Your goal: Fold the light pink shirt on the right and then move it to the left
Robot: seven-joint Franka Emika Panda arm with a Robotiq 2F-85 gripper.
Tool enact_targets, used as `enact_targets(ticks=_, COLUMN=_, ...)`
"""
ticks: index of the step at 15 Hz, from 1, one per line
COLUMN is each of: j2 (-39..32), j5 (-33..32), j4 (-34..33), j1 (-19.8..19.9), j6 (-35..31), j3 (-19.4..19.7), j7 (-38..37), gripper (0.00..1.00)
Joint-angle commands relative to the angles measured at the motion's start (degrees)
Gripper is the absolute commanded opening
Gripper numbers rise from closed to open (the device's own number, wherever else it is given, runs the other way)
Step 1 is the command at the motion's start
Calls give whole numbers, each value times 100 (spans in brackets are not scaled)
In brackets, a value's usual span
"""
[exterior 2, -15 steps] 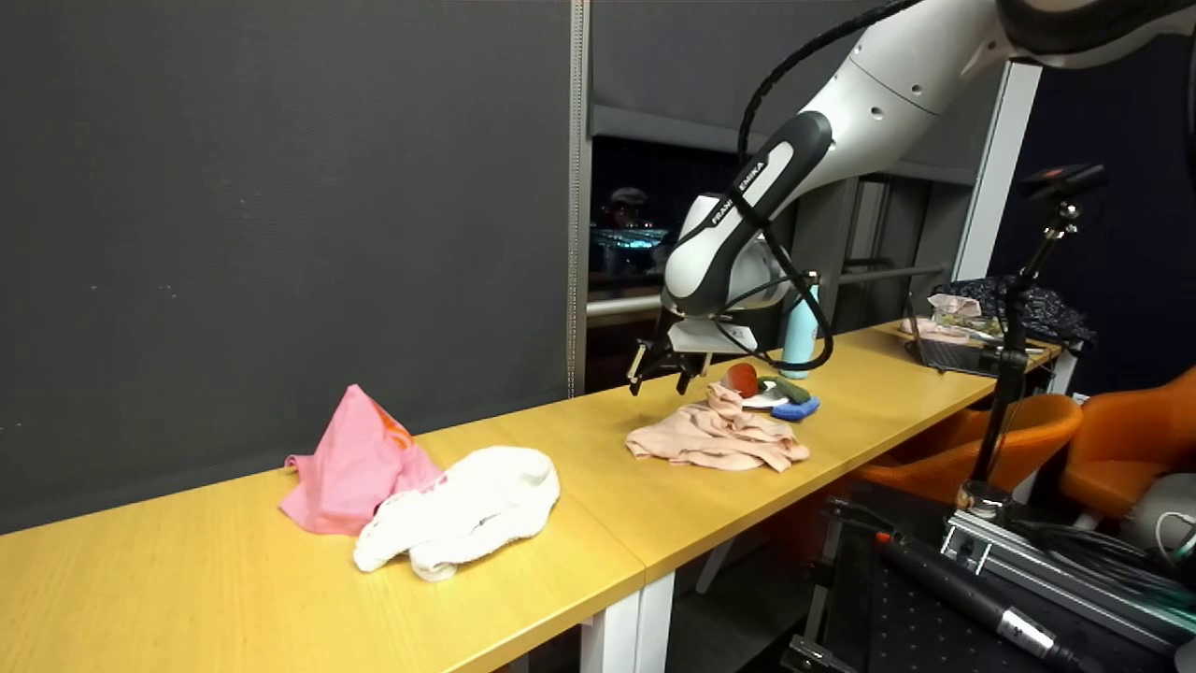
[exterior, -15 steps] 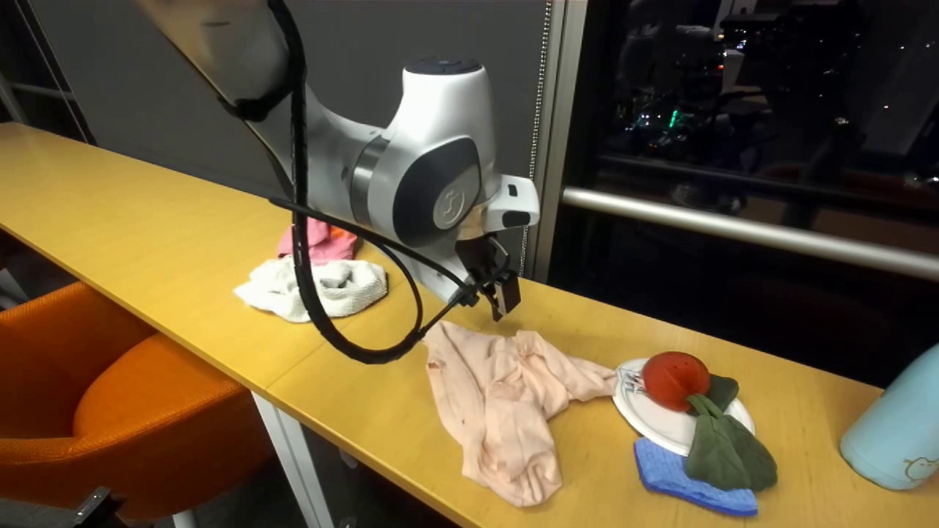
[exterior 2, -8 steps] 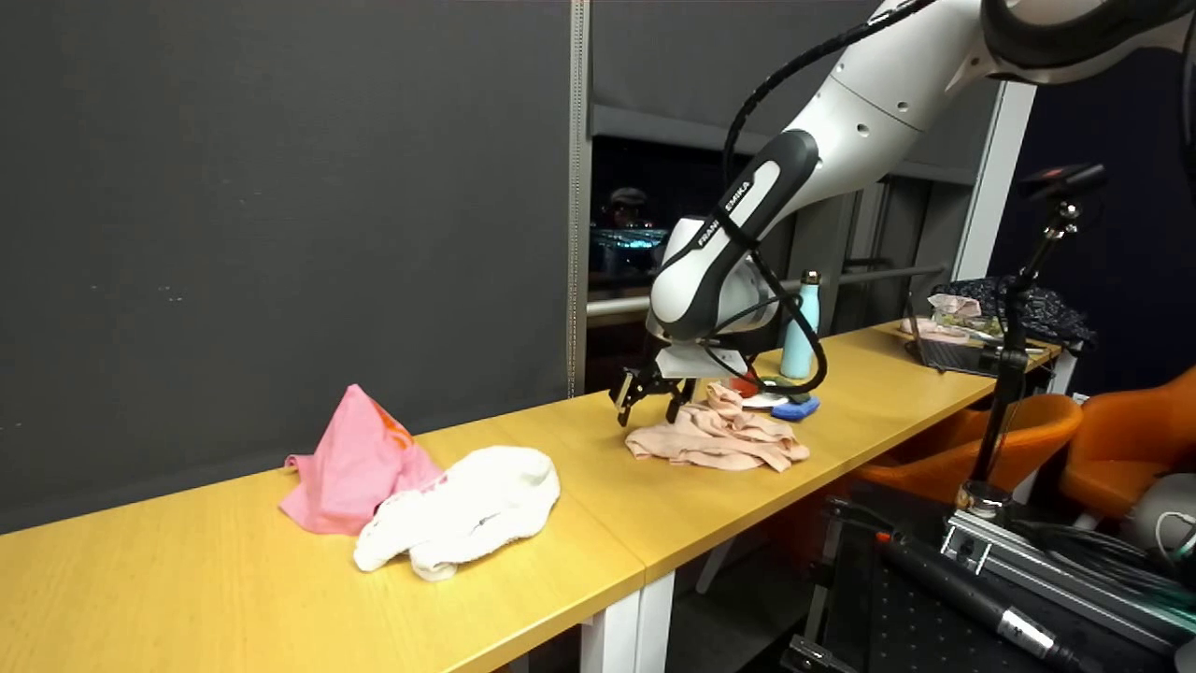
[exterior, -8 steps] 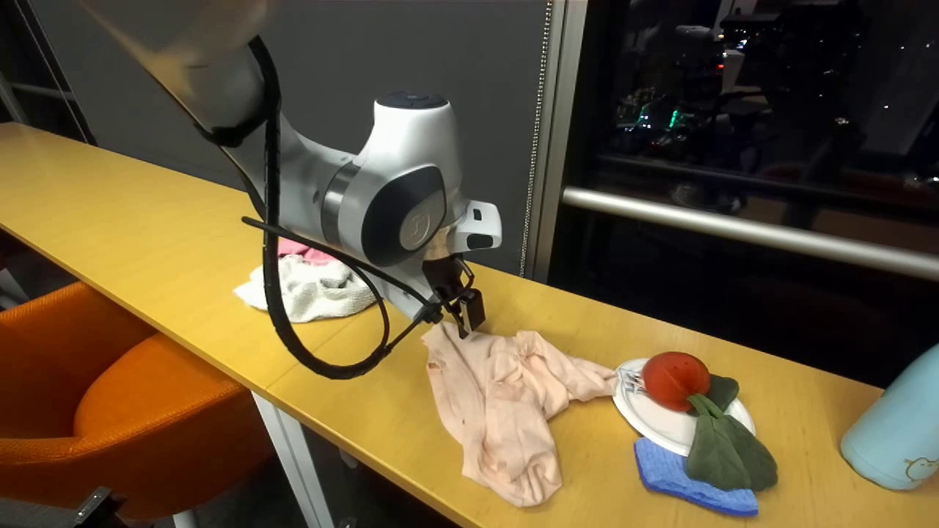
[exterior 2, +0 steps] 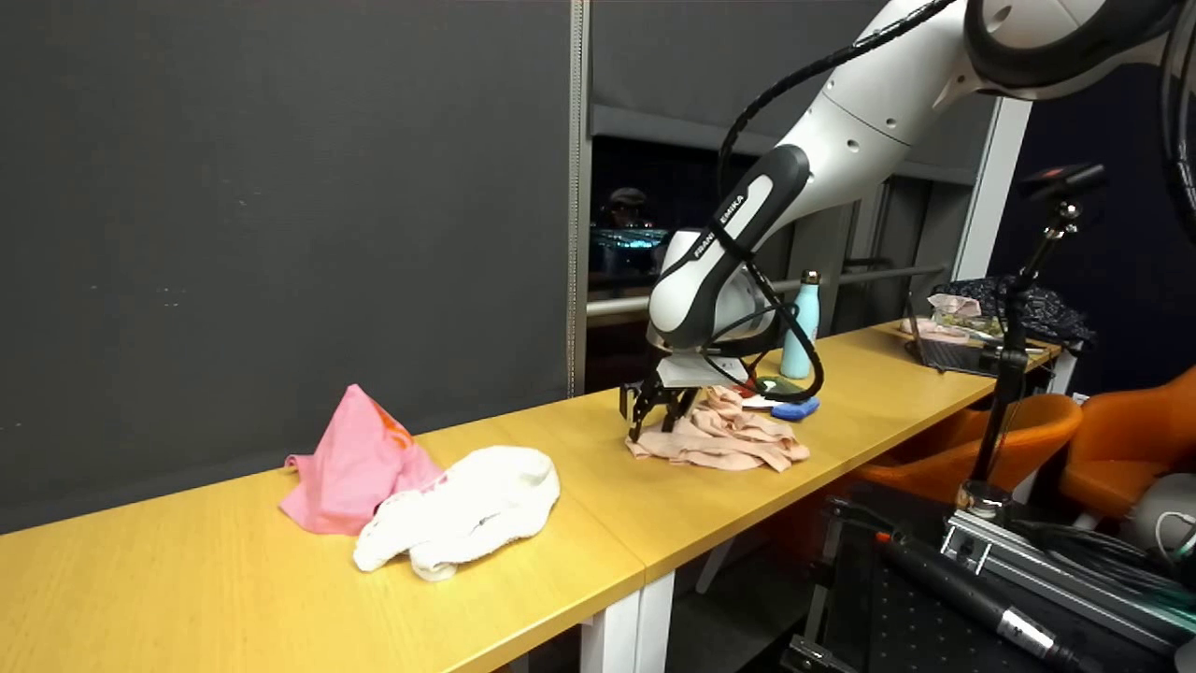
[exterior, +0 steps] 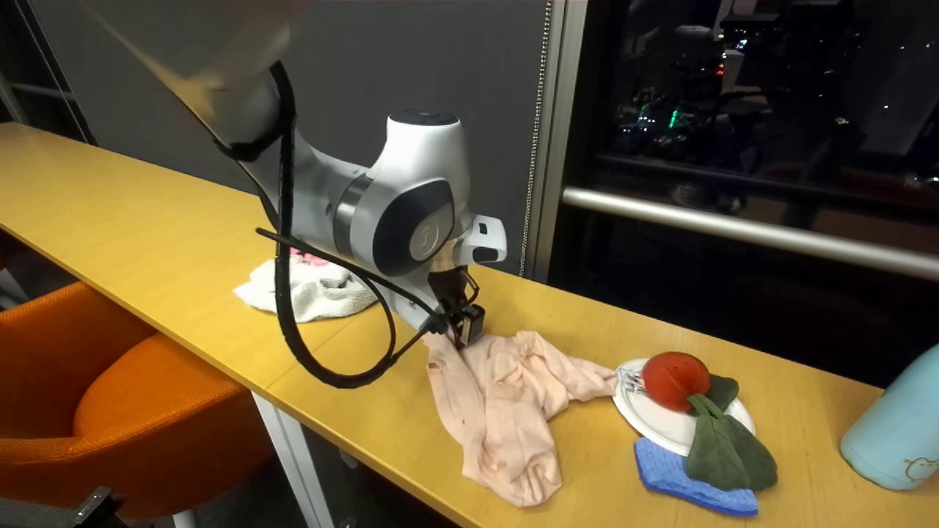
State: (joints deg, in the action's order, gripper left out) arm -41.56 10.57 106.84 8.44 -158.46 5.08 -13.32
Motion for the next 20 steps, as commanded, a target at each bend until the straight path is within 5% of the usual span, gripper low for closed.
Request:
enact_targets(ticks=1, j2=-160, j5=140, j4=-289, j1=88, j6=216, j3=-43, j7=15, gripper=35)
enact_targets(ticks=6, j2=-213, j5=175, j4=-520, j1=111, j6=422, j3=-94, j7=-1, gripper=1)
enact_targets(ticks=16, j2=-32, j5=117, j4=-1094, j1=-106, j6=854, j3=-127, j7=-101, gripper=0)
enact_targets(ticks=20, j2=445, j5=76, j4=-537, j1=-34, j6=680, j3=-16, j7=8, gripper=0)
